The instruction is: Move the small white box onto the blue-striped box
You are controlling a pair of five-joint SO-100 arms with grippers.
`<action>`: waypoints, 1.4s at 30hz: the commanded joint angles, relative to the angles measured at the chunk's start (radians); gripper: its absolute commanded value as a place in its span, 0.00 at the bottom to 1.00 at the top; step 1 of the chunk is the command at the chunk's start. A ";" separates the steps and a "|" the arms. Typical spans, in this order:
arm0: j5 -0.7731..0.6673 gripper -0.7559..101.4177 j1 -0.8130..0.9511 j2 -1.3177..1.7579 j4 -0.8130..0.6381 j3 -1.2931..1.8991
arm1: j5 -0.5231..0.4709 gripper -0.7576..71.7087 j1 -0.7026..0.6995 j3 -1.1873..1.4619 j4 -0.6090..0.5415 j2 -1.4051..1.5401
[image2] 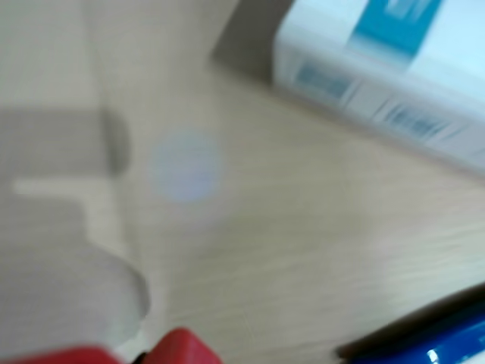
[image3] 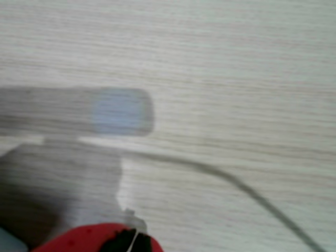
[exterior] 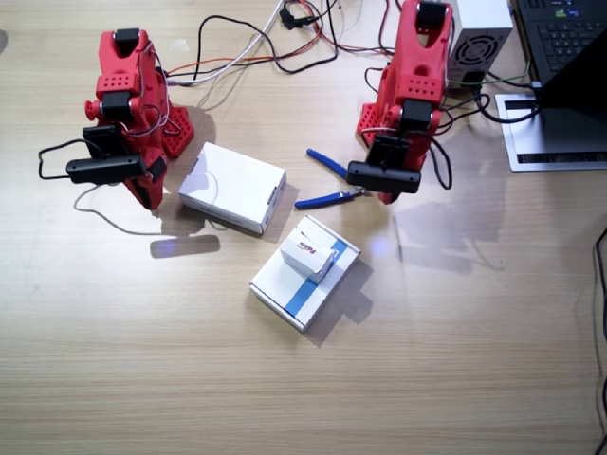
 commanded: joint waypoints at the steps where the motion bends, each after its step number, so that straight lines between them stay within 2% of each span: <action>1: 0.121 0.01 -0.106 0.285 0.014 0.123 | -0.002 0.02 0.012 -0.014 0.017 0.028; 4: 0.253 0.01 -0.190 0.776 0.216 0.275 | -0.003 0.02 0.012 -0.014 0.017 0.026; 9: 0.241 0.01 -0.198 0.781 0.204 0.295 | -0.018 0.02 0.009 -0.014 0.018 0.026; 10: 0.264 0.01 -0.198 0.781 0.216 0.298 | -0.018 0.02 0.009 -0.014 0.018 0.026; 11: 0.356 0.01 -0.202 0.781 0.224 0.313 | -0.018 0.02 0.009 -0.014 0.018 0.026; 16: 0.360 0.01 -0.202 0.781 0.216 0.311 | -0.018 0.02 0.009 -0.014 0.018 0.026; 20: 0.476 0.01 -0.202 0.781 0.259 0.311 | -0.020 0.02 0.009 -0.014 0.018 0.026; 42: 0.476 0.01 -0.202 0.781 0.261 0.311 | -0.020 0.02 0.009 -0.014 0.018 0.026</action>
